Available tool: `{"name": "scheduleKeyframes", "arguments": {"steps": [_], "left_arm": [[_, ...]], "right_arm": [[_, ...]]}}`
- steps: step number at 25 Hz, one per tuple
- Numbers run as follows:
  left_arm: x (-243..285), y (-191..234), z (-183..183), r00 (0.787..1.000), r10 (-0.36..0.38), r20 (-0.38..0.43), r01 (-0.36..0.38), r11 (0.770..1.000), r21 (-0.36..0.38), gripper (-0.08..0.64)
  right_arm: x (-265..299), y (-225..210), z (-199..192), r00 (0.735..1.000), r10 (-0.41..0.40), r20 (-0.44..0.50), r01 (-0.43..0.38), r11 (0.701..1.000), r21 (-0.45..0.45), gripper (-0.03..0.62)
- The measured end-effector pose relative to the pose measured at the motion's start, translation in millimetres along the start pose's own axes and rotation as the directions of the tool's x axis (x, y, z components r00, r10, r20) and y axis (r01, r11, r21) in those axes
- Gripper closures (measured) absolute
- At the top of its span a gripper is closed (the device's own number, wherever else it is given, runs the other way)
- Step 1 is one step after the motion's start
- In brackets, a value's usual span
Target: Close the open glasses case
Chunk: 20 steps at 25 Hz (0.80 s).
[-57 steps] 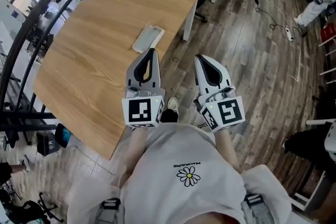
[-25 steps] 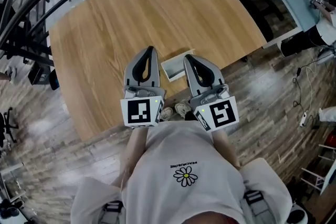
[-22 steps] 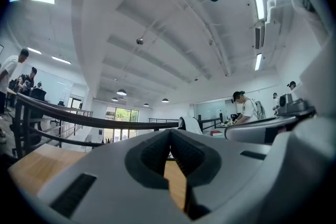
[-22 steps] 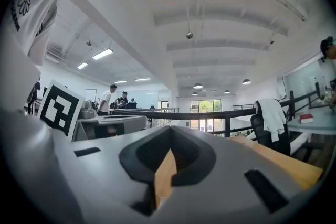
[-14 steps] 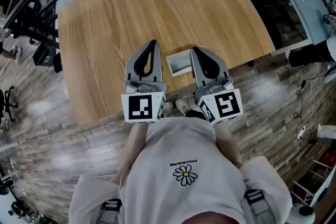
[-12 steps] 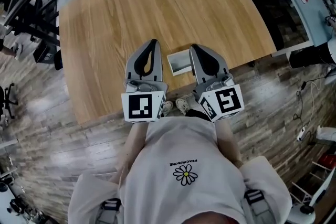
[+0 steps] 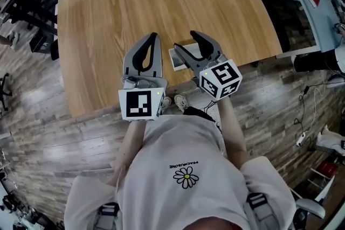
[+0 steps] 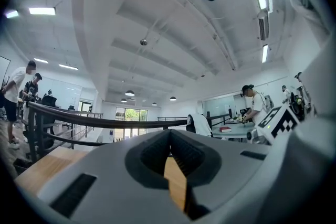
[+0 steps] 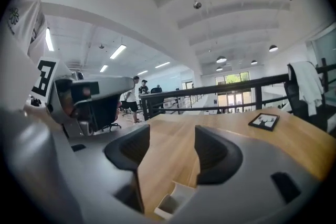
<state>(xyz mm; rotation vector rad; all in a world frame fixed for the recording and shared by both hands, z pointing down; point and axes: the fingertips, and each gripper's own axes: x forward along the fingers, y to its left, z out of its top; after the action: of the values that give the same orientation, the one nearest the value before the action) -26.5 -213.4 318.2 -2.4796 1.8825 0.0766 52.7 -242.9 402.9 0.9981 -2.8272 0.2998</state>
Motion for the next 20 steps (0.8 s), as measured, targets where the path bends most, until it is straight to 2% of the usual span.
{"name": "scheduleKeyframes", "arguments": {"steps": [3,8,15,20], "left_arm": [[-2.0,2.3,-2.7,1.0,0.015,0.001,-0.015,1.0,-0.005,0.543],[-3.5,5.6,-2.2,0.999,0.041,0.006,-0.041,0.999,-0.014,0.543],[-9.9,18.5,-0.7,0.996,0.085,0.013,-0.085,0.996,-0.015,0.543],[-15.6,24.0,-2.2,0.994,0.112,0.016,-0.111,0.993,-0.024,0.543]], "right_arm": [[10.9,-9.8,-32.6,0.996,0.019,-0.082,-0.015,0.999,0.043,0.337],[23.7,-31.2,-79.9,0.98,-0.001,-0.197,0.016,0.997,0.078,0.337],[27.8,-48.0,-120.8,0.952,-0.023,-0.304,0.075,0.984,0.159,0.339],[27.2,-53.6,-141.6,0.933,-0.032,-0.359,0.095,0.982,0.162,0.339]]}}
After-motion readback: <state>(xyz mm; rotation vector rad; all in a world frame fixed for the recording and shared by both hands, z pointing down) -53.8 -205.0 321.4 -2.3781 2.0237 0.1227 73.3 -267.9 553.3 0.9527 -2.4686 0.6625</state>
